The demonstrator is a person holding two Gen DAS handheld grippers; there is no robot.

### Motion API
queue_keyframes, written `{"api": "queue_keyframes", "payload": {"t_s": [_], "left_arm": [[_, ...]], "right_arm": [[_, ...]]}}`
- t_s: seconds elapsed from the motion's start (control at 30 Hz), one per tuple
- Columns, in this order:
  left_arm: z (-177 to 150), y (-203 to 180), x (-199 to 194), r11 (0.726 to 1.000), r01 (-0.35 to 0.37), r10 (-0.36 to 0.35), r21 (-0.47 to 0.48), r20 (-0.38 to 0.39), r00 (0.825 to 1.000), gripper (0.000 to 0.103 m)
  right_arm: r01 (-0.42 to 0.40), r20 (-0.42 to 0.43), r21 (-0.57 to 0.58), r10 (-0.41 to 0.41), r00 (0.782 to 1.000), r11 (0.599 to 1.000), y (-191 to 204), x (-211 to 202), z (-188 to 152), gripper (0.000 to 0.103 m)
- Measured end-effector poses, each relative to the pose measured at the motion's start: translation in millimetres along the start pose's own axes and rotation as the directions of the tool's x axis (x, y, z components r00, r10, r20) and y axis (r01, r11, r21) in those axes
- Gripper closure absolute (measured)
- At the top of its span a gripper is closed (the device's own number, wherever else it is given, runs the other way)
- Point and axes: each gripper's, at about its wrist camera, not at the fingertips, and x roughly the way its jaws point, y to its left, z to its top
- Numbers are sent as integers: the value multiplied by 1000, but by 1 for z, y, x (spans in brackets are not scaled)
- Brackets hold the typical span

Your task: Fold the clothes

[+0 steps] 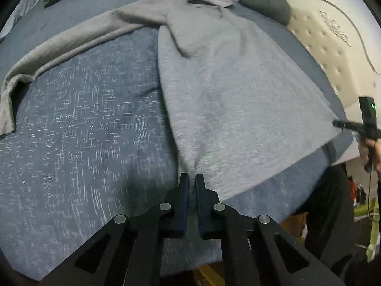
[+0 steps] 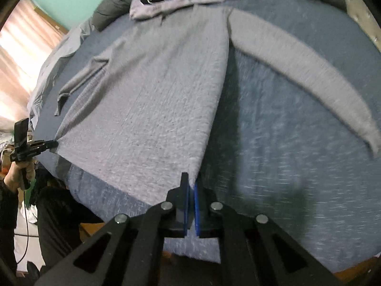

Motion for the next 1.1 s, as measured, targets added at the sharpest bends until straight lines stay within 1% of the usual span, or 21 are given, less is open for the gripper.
{"api": "queue_keyframes", "payload": {"t_s": [0.13,0.2,0.3,0.4,0.43,0.5,0.57,0.63,0.67,0.73,0.77,0.83,0.87,0.93,1.0,1.1], "left_arm": [[-14,-13,-15,999,33,-33,14,-3,999,98],[-21,-12,-15,999,46,-46,11,-15,999,98],[-28,-5,0,999,51,-51,-15,-51,997,98],[-32,1,18,999,21,-25,-42,-93,995,96],[-31,4,21,998,13,-19,-62,-97,995,93],[-26,8,24,996,-6,-2,-84,-96,995,92],[-15,10,18,996,-26,21,-83,-62,998,91],[1,14,10,996,-18,17,-89,-13,1000,89],[9,16,8,995,-23,24,-92,9,1000,82],[29,19,9,995,-27,31,-97,37,999,76],[38,20,11,995,-22,27,-100,48,998,76],[59,20,19,994,-3,12,-110,76,997,76],[73,15,26,994,-2,12,-114,88,996,76],[98,8,39,993,-1,14,-121,111,994,76],[117,13,49,991,-9,26,-130,126,992,74],[139,23,66,985,13,12,-169,146,989,71]], "right_arm": [[22,17,-29,-22,1000,999,-9,-28,-6,100],[29,-1,-29,-29,1000,999,-14,-21,-17,100],[36,-24,-20,-37,999,999,-12,0,-23,100],[22,-36,-11,-22,999,1000,-14,14,-32,100],[16,-34,-11,-17,999,1000,-12,16,-33,100],[8,-35,-15,-9,999,1000,-9,19,-32,100],[2,-32,-18,-2,999,1000,-9,20,-29,100],[-7,-30,-13,6,1000,1000,-12,22,-27,100],[-11,-29,-11,11,1000,1000,-13,23,-26,100],[-23,-45,2,23,999,1000,-20,27,-24,96],[-19,-46,8,19,999,1000,-25,26,-23,94],[0,-29,22,0,1000,1000,-32,22,-20,83],[5,-18,32,-5,1000,999,-36,18,-18,81],[-2,29,61,0,1000,998,-43,8,-12,74],[-7,90,91,-1,996,996,-50,-4,-3,70],[-37,166,111,18,986,993,-55,-13,10,68]]}}
